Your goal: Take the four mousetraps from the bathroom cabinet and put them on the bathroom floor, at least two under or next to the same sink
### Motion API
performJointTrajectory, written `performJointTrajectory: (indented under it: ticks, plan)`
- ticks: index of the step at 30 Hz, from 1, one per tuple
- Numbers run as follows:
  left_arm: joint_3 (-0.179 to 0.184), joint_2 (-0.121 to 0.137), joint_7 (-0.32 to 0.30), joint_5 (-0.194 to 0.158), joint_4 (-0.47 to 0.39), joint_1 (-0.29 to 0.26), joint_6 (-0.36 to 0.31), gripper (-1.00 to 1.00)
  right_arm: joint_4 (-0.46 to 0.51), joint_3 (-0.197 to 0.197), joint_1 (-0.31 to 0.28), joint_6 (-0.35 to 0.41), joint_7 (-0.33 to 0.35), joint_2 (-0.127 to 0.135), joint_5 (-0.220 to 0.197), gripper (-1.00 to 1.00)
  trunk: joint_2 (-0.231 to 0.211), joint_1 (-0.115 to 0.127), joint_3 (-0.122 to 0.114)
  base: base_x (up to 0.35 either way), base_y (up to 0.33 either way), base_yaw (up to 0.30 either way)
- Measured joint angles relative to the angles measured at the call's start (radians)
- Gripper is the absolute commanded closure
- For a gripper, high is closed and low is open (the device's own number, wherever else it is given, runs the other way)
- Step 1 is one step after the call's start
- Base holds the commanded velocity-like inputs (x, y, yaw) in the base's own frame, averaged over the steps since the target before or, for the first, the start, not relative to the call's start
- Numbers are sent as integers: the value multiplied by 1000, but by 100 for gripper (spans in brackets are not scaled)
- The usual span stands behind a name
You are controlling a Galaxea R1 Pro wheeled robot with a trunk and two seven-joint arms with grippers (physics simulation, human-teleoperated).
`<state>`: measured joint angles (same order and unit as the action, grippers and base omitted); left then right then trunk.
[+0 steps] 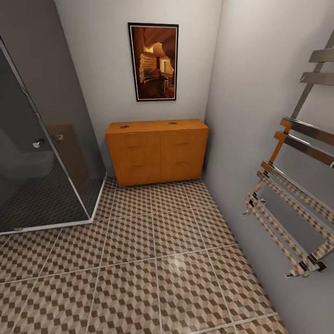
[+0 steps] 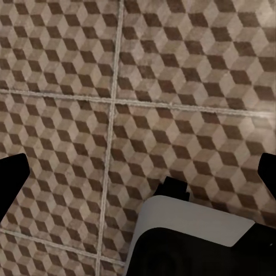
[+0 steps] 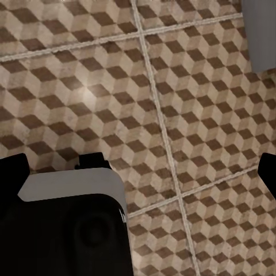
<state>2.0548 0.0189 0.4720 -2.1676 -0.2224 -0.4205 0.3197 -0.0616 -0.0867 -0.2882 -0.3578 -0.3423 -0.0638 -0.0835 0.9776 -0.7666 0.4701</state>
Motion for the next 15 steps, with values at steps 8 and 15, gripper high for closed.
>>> performJointTrajectory:
  ticks: [8, 15]
  plan:
    - [0, 0, 0, 0, 0, 0, 0, -100, 0, 0, 0, 0, 0, 0, 0, -100, 0, 0, 0, 3, 0, 0]
    - [0, 0, 0, 0, 0, 0, 0, -100, 0, 0, 0, 0, 0, 0, 0, -100, 0, 0, 0, 74, 0, 0]
